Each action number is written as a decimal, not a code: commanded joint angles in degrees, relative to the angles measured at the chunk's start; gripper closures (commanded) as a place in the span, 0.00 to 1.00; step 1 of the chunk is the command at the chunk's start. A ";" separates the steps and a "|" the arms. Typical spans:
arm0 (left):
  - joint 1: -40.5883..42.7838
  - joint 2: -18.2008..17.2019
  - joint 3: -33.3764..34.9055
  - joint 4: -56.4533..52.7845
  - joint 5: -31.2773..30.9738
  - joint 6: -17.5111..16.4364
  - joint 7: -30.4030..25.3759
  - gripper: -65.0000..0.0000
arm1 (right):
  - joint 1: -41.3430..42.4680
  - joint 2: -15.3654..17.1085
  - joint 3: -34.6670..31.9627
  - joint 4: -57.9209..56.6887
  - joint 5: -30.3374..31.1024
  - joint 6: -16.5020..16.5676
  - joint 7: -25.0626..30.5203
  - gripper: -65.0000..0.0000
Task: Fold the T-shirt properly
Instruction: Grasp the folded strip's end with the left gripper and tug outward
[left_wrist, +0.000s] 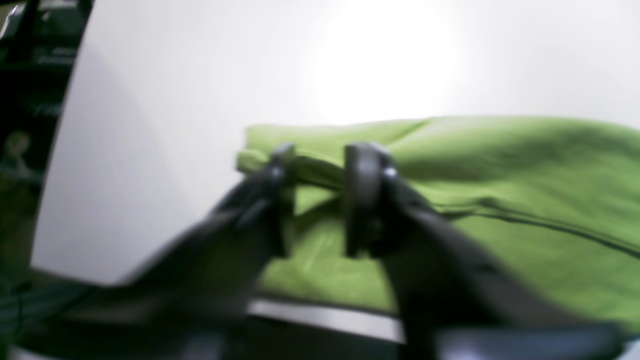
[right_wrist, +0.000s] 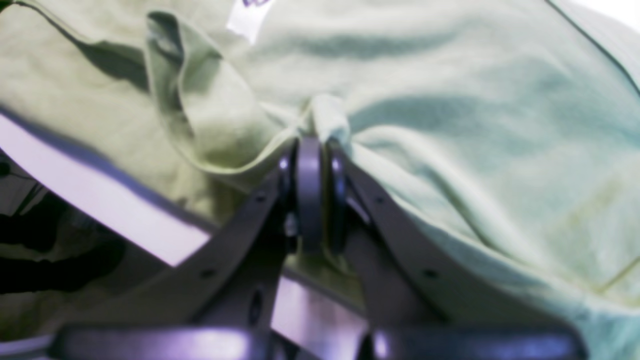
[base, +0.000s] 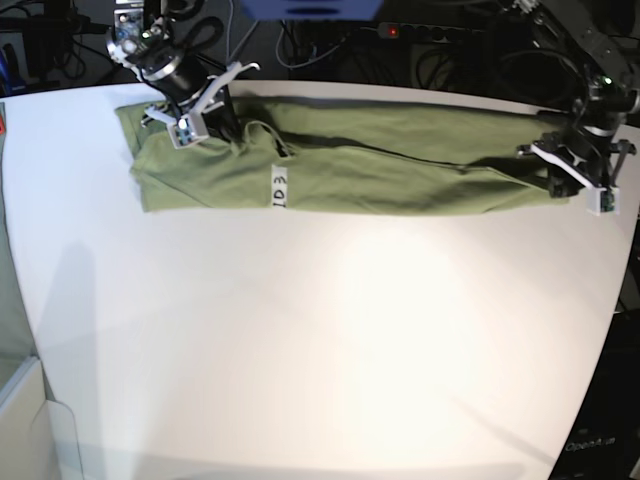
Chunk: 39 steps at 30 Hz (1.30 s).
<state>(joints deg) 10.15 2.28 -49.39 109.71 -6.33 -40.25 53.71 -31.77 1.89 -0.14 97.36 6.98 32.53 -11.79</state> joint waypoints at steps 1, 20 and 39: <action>-1.84 -1.01 -0.59 0.57 -0.57 0.25 -0.13 0.95 | -0.10 0.09 0.01 0.70 0.88 0.21 1.29 1.00; -9.67 -1.98 -3.14 -8.04 7.78 0.25 3.47 0.98 | -0.19 0.97 -0.08 0.70 0.80 0.21 1.29 1.00; 3.96 -8.22 -2.35 -5.67 7.16 0.25 3.39 0.97 | -0.10 0.97 -0.25 0.70 0.80 0.21 1.20 1.00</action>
<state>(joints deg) 14.41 -5.15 -51.59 102.94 1.21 -40.25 57.89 -31.75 2.70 -0.40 97.36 6.98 32.53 -11.79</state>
